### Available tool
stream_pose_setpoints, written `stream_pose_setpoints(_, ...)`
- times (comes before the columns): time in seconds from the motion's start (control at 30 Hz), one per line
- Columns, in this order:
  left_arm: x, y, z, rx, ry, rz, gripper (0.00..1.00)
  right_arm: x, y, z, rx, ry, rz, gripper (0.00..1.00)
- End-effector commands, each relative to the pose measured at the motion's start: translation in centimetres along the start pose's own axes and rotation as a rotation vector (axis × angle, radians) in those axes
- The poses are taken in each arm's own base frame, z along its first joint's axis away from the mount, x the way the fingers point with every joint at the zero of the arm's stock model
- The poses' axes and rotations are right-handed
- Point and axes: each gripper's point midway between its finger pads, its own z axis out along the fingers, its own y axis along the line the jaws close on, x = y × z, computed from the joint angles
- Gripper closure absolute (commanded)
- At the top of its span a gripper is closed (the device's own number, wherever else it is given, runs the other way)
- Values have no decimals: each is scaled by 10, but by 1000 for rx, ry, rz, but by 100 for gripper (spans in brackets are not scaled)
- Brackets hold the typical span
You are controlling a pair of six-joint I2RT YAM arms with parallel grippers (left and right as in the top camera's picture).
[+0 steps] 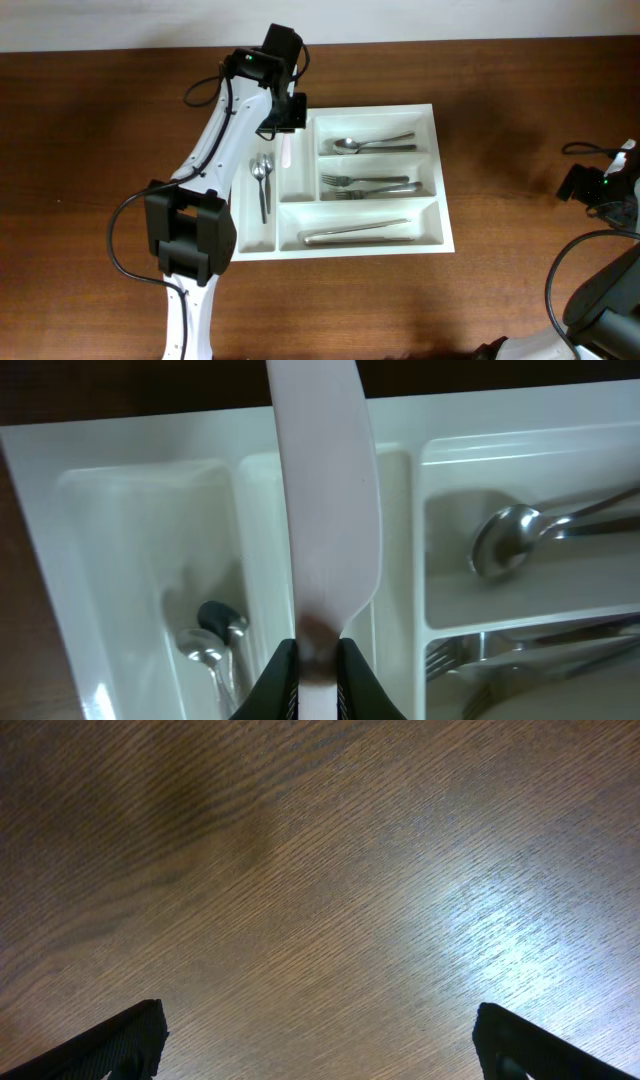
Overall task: Pack container
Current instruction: 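Lower the knife into the tray's second-left compartment and release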
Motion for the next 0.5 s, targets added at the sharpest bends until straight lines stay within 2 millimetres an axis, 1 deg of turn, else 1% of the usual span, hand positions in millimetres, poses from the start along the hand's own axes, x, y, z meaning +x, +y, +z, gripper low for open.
stream_pose_setpoints(0.0,-5,10,-15,-30,-29,8,92,-2,0,-6,-4,-17,9,1)
stream_pose_setpoints(0.1,-1,11,-15,-33,-13,7,85,-2,0,-6,-4,-18,9,1)
stream_pose_setpoints(0.27,6,12,-15,-37,16,-27,85,-2,0,-6,-5,-18,9,1)
stream_pose_setpoints(0.4,15,2,-16,22,60,-36,85,-2,0,-6,-4,-18,9,1)
stream_pose_setpoints(0.47,19,1,-16,23,75,-65,85,-2,0,-6,-5,-18,9,1)
